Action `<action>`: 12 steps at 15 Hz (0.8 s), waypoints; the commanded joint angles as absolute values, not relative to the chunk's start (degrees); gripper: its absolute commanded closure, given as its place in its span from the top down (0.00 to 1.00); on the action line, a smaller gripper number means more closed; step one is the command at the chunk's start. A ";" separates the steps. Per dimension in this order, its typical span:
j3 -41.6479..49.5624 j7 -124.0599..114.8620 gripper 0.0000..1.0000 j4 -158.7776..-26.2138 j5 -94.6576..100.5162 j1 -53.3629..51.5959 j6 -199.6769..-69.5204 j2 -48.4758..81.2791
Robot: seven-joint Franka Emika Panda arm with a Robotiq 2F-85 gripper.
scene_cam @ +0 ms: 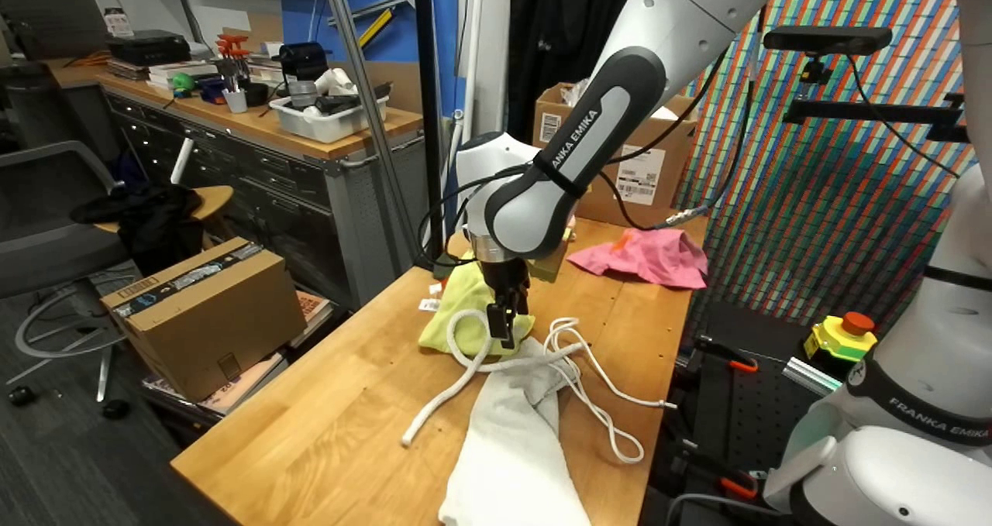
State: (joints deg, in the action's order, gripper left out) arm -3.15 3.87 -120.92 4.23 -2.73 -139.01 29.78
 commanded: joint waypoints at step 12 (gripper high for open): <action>-1.96 5.50 1.00 -118.36 4.94 -1.21 -144.75 35.31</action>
